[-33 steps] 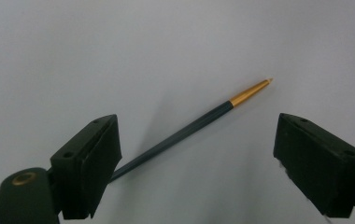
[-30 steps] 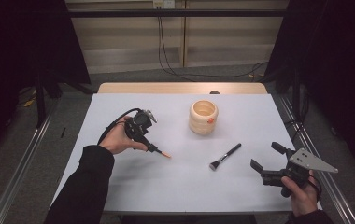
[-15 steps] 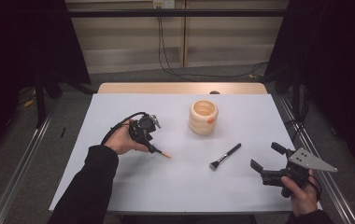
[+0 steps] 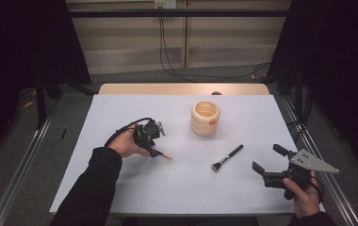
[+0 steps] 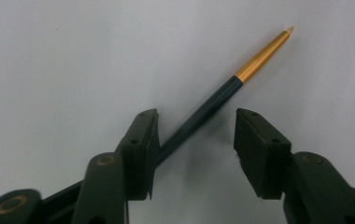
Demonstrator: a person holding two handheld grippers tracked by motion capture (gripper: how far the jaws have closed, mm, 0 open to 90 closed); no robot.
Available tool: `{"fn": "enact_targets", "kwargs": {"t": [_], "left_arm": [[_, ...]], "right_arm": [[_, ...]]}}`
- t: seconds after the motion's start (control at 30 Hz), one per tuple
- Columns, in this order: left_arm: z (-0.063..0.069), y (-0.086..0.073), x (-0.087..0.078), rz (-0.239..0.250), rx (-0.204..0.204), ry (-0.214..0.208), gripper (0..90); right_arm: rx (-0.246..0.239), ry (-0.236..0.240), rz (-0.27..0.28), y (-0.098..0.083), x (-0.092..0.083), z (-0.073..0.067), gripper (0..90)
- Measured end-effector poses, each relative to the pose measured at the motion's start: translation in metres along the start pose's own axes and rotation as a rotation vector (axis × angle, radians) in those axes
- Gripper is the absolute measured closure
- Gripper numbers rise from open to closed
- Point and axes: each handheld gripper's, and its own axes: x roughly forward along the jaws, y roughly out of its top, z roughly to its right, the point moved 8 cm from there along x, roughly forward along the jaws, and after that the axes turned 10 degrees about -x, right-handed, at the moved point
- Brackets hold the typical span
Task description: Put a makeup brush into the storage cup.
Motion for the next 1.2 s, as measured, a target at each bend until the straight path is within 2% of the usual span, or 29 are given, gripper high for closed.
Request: {"fn": "enact_targets", "kwargs": {"t": [0.07, 0.13, 0.17, 0.27, 0.33, 0.37, 0.43, 0.47, 0.53, 0.57, 0.6, 0.7, 0.73, 0.77, 0.8, 0.87, 0.9, 0.93, 1.0, 1.03, 1.13, 1.2], "left_arm": [[0.002, -0.0008, 0.0002, -0.015, 0.004, -0.004, 57.6], [0.0033, 0.0004, 0.0022, 0.003, -0.004, -0.001, 59.6], [0.005, -0.0004, 0.0006, -0.02, 0.006, -0.027, 63.3], [0.0062, -0.0003, 0.0008, -0.027, 0.011, -0.037, 69.4], [0.0057, -0.0004, 0.0012, -0.026, -0.008, -0.04, 70.8], [0.0051, 0.0, 0.0014, -0.028, 0.002, -0.038, 71.5], [0.005, 0.0006, 0.0024, -0.019, -0.021, -0.037, 75.2], [0.0037, 0.0001, 0.0011, -0.032, -0.019, -0.06, 77.2], [0.0018, -0.0004, 0.0009, -0.04, -0.033, -0.075, 82.5], [0.0004, 0.0007, 0.0028, -0.017, -0.044, -0.054, 83.1], [0.0, 0.0009, 0.003, -0.018, -0.046, -0.054, 83.1], [0.0016, 0.0004, 0.0013, -0.055, -0.048, -0.075, 83.1], [0.0012, 0.0017, 0.0036, -0.034, -0.057, -0.041, 83.1], [0.0015, 0.0011, 0.002, -0.058, -0.05, -0.059, 83.0], [0.0017, 0.0012, 0.002, -0.067, -0.052, -0.057, 82.9], [0.0017, 0.0023, 0.0041, -0.051, -0.072, -0.044, 82.7], [0.0012, 0.0017, 0.0024, -0.075, -0.063, -0.067, 82.6], [0.0002, 0.0021, 0.0036, -0.065, -0.068, -0.051, 82.7], [0.0004, 0.0026, 0.004, -0.069, -0.077, -0.068, 83.1], [0.0009, 0.0028, 0.0051, -0.062, -0.08, -0.057, 83.2], [0.0015, 0.0026, 0.0029, -0.088, -0.066, -0.055, 83.5], [0.0008, 0.0029, 0.0039, -0.068, -0.086, -0.047, 83.6]], "right_arm": [[0.001, -0.003, -0.001, 0.0, 0.0002, 0.0, 0.0], [-0.001, -0.003, 0.002, 0.0003, 0.0002, -0.0001, 0.0], [-0.006, 0.0, 0.002, 0.0001, 0.0007, 0.0, 0.0], [-0.004, -0.004, 0.0, 0.0003, 0.0001, -0.0004, 0.0], [-0.002, -0.002, 0.003, 0.0004, 0.0002, -0.0002, 0.0], [-0.007, 0.002, 0.002, 0.0002, 0.0003, -0.0001, 0.0], [-0.007, 0.001, 0.001, 0.0001, 0.0004, -0.0003, 0.0], [-0.01, 0.001, 0.001, 0.0002, 0.0005, -0.0004, 0.0], [-0.005, -0.004, -0.004, -0.0003, 0.0011, -0.0005, 0.1], [-0.005, -0.004, -0.004, -0.0003, 0.0011, -0.0005, 0.0], [-0.006, -0.003, -0.004, -0.0002, 0.0011, -0.0006, 0.0], [-0.009, 0.0, -0.004, -0.0003, 0.0007, -0.0003, 0.1], [-0.01, -0.006, -0.003, -0.0003, 0.001, 0.0004, 0.1], [-0.005, -0.004, -0.005, -0.0005, 0.0007, 0.0001, 0.1], [-0.005, -0.004, -0.005, -0.0005, 0.0006, 0.0, 0.1], [-0.006, -0.002, -0.005, -0.0005, 0.0009, -0.0003, 0.1], [-0.009, -0.005, -0.007, -0.0007, 0.0012, -0.0001, 0.1], [-0.008, -0.004, -0.006, -0.0007, 0.0012, -0.0002, 0.1], [-0.007, 0.0, -0.005, -0.0006, 0.0012, -0.0004, 0.1], [-0.008, 0.001, -0.007, -0.0009, 0.0013, -0.0002, 0.1], [-0.009, 0.0, -0.011, -0.0011, 0.0012, -0.0005, 0.1], [-0.009, 0.0, -0.01, -0.001, 0.0011, -0.0004, 0.0]]}}
